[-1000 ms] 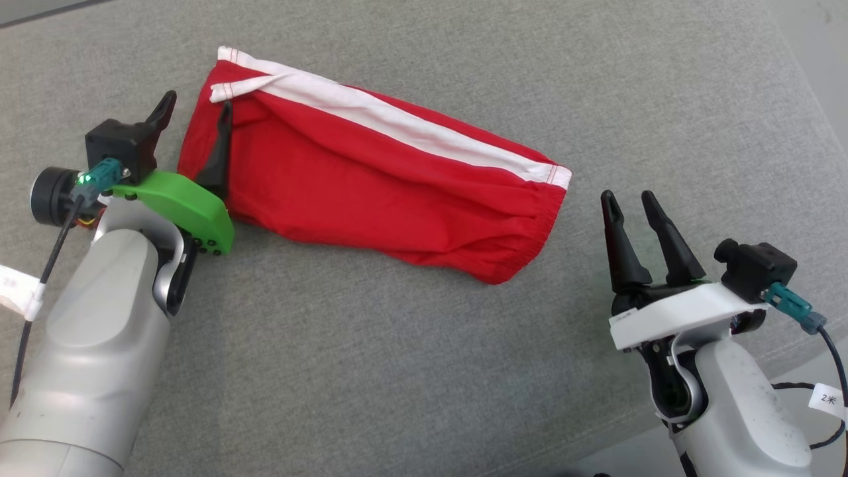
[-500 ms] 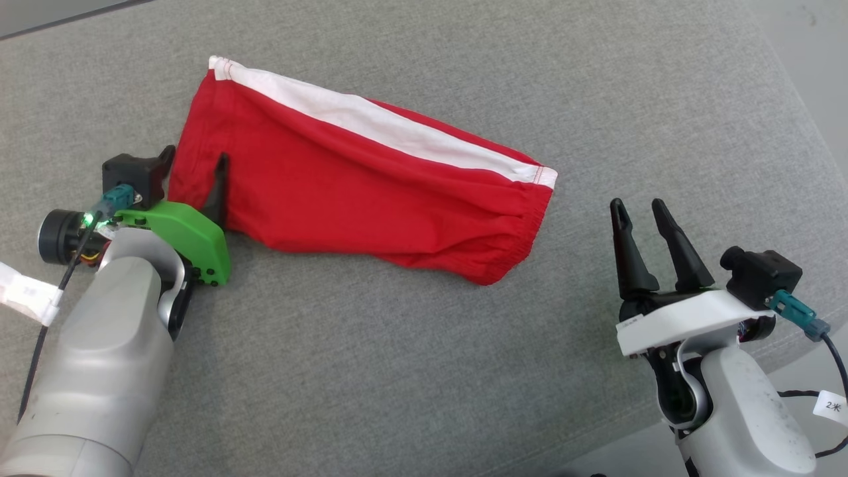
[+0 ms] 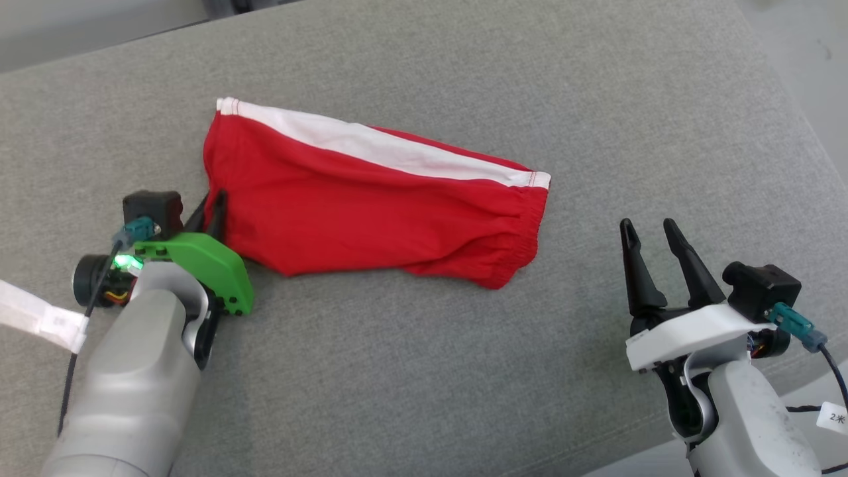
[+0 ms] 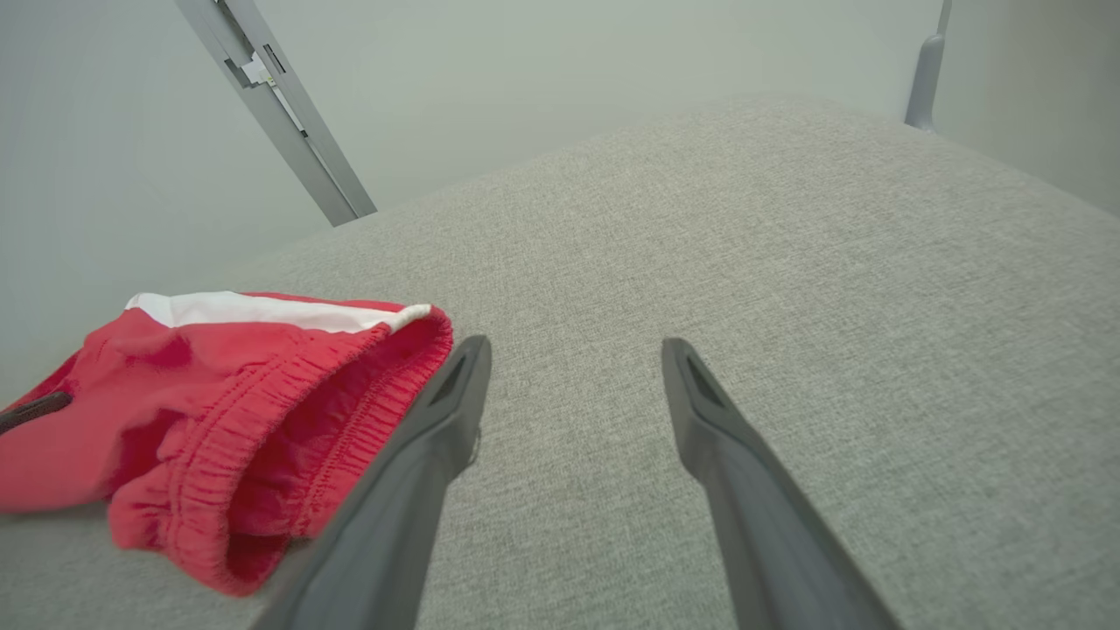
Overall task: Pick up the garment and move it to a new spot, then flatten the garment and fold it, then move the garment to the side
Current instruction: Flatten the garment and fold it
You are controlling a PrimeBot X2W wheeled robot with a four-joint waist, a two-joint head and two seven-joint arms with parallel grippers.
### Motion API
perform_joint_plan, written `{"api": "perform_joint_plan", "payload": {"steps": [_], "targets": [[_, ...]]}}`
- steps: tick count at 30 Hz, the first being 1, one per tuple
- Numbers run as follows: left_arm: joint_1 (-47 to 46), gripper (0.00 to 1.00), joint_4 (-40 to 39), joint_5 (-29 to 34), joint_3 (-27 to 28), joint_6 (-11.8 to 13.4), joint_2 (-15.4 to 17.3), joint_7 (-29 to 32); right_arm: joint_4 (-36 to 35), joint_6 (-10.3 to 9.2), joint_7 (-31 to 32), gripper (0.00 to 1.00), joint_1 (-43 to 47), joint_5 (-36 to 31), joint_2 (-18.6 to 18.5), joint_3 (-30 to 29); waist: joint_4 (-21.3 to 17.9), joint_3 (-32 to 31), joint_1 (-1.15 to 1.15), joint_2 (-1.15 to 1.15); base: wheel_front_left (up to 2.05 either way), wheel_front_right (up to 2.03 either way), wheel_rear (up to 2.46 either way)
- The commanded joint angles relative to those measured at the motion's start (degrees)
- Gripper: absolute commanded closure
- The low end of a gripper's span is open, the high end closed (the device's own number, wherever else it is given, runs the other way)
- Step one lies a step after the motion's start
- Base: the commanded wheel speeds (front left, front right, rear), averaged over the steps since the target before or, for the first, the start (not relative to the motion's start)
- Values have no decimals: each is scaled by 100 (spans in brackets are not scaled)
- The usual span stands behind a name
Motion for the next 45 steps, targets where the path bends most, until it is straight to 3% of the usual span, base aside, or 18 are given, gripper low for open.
{"api": "perform_joint_plan", "payload": {"steps": [1, 11, 19, 20, 21, 22, 28, 38, 41, 45], "targets": [[256, 100, 42, -70, 46, 18, -1, 11, 42, -6, -12, 0, 107, -74, -20, -33, 232, -283, 0, 0, 0, 0, 0], [1660, 100, -987, -95, 762, 421, -204, -6, 356, -6, -12, 0, 497, -410, -20, -89, 837, -1068, 0, 0, 0, 0, 0], [2787, 100, -1844, 198, 1257, 656, -467, -8, 463, -6, -12, 0, 707, -560, -20, -11, 1209, -1306, 0, 0, 0, 0, 0], [2843, 82, -1949, 261, 1308, 678, -485, -8, 457, -6, -12, 0, 700, -576, -19, 33, 1252, -1307, 0, 0, 0, 0, 0], [2904, 20, -2064, 331, 1351, 682, -509, -8, 444, -6, -12, 0, 669, -582, -19, 85, 1303, -1300, 0, 0, 0, 0, 0], [2959, 0, -2129, 367, 1384, 676, -534, -8, 432, -7, -12, 0, 625, -577, -20, 126, 1347, -1290, 0, 0, 0, 0, 0], [3121, 0, -2800, 916, 1664, 621, -683, -9, 415, -6, -12, 0, 98, -553, -24, 526, 1673, -1152, 0, 0, 0, 0, 0], [3100, 0, -3095, 1388, 1786, 293, -849, -10, 2083, -6, -9, 0, -652, -938, -23, 344, 2264, -871, 0, 0, 0, 0, 0], [3076, 0, -3026, 1388, 1802, 220, -866, -10, 2458, -6, -8, 0, -674, -786, -24, 233, 2364, -804, 0, 0, 0, 0, 0], [3032, 0, -3040, 1442, 1845, 165, -878, -10, 2668, -4, 2, 0, -590, -299, -17, 562, 2422, -753, 0, 0, 0, 0, 0]]}}
